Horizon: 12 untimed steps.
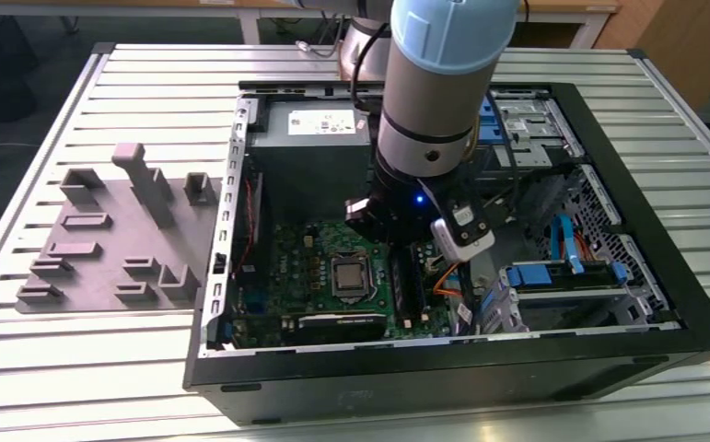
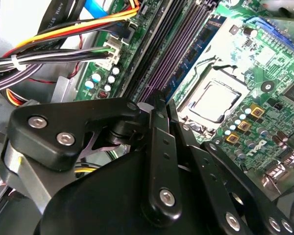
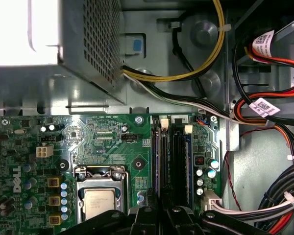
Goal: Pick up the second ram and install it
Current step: 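Insert the second ram into the second slot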
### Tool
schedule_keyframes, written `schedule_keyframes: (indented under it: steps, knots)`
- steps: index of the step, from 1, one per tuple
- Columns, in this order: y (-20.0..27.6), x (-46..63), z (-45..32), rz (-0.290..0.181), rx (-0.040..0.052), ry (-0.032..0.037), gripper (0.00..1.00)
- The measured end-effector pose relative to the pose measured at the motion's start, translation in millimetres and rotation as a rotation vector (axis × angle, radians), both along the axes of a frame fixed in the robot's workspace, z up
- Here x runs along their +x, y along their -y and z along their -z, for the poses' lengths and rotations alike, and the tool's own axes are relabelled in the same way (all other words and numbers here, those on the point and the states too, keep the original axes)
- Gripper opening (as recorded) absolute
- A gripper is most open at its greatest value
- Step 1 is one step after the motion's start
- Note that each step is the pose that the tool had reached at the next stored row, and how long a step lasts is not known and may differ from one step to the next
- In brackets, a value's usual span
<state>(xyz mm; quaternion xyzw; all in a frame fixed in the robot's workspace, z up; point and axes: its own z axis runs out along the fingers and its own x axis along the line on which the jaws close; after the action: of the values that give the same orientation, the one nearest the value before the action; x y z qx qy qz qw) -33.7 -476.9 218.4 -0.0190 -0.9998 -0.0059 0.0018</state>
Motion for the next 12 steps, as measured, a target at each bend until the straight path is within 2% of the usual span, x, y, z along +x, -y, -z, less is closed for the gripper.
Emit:
schedule_keyframes:
  steps: [12]
  knots:
    - [2.2, 2.1, 3.4, 0.001, 0.0001, 0.0, 0.14]
